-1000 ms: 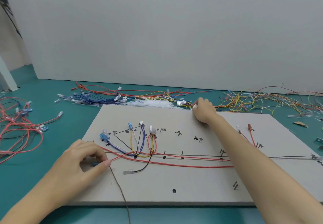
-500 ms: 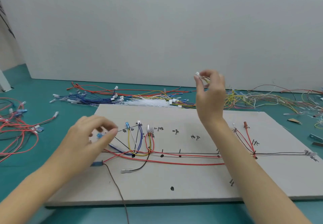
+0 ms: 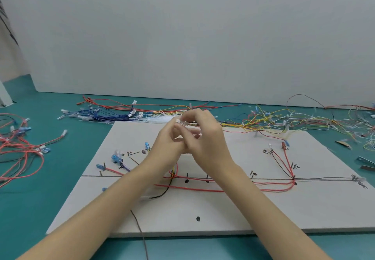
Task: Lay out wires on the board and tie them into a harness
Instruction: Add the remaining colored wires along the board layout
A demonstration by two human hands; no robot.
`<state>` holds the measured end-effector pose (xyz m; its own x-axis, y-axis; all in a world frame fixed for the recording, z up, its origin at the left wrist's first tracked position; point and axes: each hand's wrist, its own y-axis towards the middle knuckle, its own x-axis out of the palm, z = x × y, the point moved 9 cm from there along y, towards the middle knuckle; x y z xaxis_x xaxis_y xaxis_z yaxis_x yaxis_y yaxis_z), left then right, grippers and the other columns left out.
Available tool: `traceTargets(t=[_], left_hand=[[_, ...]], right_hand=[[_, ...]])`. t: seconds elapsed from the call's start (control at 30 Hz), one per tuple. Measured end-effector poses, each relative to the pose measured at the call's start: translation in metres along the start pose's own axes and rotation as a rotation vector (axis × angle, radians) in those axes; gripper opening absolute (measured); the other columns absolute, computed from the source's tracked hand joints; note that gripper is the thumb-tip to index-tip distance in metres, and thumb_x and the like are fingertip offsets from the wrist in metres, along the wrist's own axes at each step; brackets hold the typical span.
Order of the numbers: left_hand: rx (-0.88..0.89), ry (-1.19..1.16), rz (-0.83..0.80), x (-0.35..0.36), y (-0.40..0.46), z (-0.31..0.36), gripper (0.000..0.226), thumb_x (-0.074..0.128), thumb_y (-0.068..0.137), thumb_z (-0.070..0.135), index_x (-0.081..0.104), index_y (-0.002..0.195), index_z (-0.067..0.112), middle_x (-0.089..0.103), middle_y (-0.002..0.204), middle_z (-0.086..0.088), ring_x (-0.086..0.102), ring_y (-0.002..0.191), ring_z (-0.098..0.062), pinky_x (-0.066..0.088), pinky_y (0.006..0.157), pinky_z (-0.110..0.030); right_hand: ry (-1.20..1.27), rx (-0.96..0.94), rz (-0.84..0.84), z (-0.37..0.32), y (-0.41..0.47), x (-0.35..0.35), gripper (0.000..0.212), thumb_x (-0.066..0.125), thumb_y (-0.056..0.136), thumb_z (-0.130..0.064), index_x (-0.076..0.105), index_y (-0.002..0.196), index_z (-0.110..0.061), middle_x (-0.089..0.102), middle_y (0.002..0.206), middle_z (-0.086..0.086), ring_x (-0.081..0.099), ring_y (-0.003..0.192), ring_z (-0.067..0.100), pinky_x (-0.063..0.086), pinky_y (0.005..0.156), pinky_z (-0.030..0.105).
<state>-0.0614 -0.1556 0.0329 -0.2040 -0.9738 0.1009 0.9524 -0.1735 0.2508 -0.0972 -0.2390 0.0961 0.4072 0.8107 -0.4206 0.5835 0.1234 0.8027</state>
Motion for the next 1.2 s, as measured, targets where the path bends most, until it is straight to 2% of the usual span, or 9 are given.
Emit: traceTargets(t=[0.1, 0.23, 0.33, 0.43, 0.57, 0.73, 1.0, 1.13, 1.2], left_hand=[[-0.057, -0.128, -0.022, 0.009, 0.004, -0.006, 0.028, 0.059, 0.068, -0.007, 0.062, 0.096, -0.001, 0.073, 0.084, -0.006, 0.07, 0.077, -0.013, 0.054, 0.06, -0.022], [-0.098, -0.215, 0.027, 0.022, 0.008, -0.008, 0.024, 0.052, 0.087, -0.013, 0.065, 0.092, 0.006, 0.073, 0.086, -0.002, 0.069, 0.079, -0.012, 0.053, 0.06, -0.021], [-0.13, -0.173, 0.114, 0.016, 0.007, -0.012, 0.014, 0.058, 0.094, 0.011, 0.069, 0.086, 0.012, 0.073, 0.079, 0.0, 0.066, 0.074, -0.012, 0.051, 0.061, -0.019], [-0.175, -0.073, 0.117, 0.008, 0.005, -0.016, 0.02, 0.058, 0.095, 0.032, 0.073, 0.093, 0.019, 0.074, 0.081, 0.004, 0.062, 0.071, -0.005, 0.048, 0.064, -0.017], [-0.124, 0.036, 0.118, 0.004, 0.0, -0.011, 0.022, 0.055, 0.095, 0.035, 0.075, 0.092, 0.026, 0.067, 0.077, 0.009, 0.055, 0.069, -0.006, 0.045, 0.067, -0.021], [-0.088, 0.078, 0.087, 0.008, -0.005, -0.008, 0.023, 0.052, 0.097, 0.03, 0.074, 0.094, 0.023, 0.068, 0.077, 0.005, 0.053, 0.067, -0.007, 0.044, 0.063, -0.018], [-0.057, 0.088, 0.126, 0.008, -0.009, -0.011, 0.026, 0.052, 0.097, 0.031, 0.075, 0.089, 0.022, 0.07, 0.073, 0.007, 0.055, 0.066, -0.005, 0.045, 0.061, -0.016], [-0.051, 0.043, 0.141, 0.007, -0.01, -0.013, 0.027, 0.05, 0.098, 0.028, 0.074, 0.09, 0.019, 0.071, 0.077, 0.003, 0.057, 0.069, -0.008, 0.047, 0.063, -0.017], [-0.045, -0.005, 0.182, 0.002, -0.01, -0.011, 0.029, 0.049, 0.099, 0.028, 0.074, 0.089, 0.017, 0.07, 0.078, 0.002, 0.057, 0.069, -0.009, 0.048, 0.063, -0.018]], right_hand=[[0.1, 0.078, -0.034, 0.006, -0.003, -0.005, 0.011, 0.07, 0.083, -0.008, 0.063, 0.092, -0.01, 0.058, 0.087, -0.008, 0.056, 0.085, 0.013, 0.044, 0.076, 0.019], [0.173, 0.123, -0.051, 0.011, 0.007, -0.015, 0.012, 0.074, 0.08, -0.008, 0.063, 0.084, -0.012, 0.055, 0.091, 0.0, 0.056, 0.086, 0.007, 0.045, 0.075, 0.018], [0.193, 0.186, -0.072, 0.023, 0.005, -0.022, 0.004, 0.068, 0.083, -0.021, 0.065, 0.085, -0.02, 0.056, 0.093, -0.005, 0.055, 0.097, 0.01, 0.043, 0.079, 0.019], [-0.001, 0.352, 0.024, 0.074, 0.005, -0.053, 0.018, 0.051, 0.086, -0.012, 0.064, 0.097, -0.019, 0.056, 0.1, -0.005, 0.055, 0.096, 0.016, 0.043, 0.082, 0.021], [-0.458, 0.704, -0.352, 0.176, -0.016, -0.062, 0.049, 0.044, 0.088, 0.004, 0.049, 0.134, -0.012, 0.039, 0.135, 0.013, 0.05, 0.112, 0.031, 0.039, 0.092, 0.034], [-0.572, 0.764, -0.494, 0.236, -0.03, -0.076, 0.05, 0.043, 0.092, -0.001, 0.045, 0.141, -0.013, 0.041, 0.142, 0.017, 0.041, 0.129, 0.036, 0.033, 0.108, 0.041], [-0.353, 0.827, -0.119, 0.254, -0.017, -0.103, 0.052, 0.047, 0.082, 0.008, 0.05, 0.132, -0.008, 0.053, 0.125, 0.013, 0.05, 0.118, 0.03, 0.04, 0.099, 0.04], [-0.426, 0.71, -0.162, 0.25, -0.017, -0.097, 0.051, 0.047, 0.082, 0.011, 0.054, 0.129, -0.008, 0.047, 0.129, 0.016, 0.045, 0.122, 0.032, 0.036, 0.103, 0.039], [-0.425, 0.738, -0.14, 0.255, -0.023, -0.101, 0.051, 0.046, 0.084, 0.009, 0.051, 0.132, -0.009, 0.039, 0.134, 0.015, 0.045, 0.121, 0.032, 0.036, 0.1, 0.039]])
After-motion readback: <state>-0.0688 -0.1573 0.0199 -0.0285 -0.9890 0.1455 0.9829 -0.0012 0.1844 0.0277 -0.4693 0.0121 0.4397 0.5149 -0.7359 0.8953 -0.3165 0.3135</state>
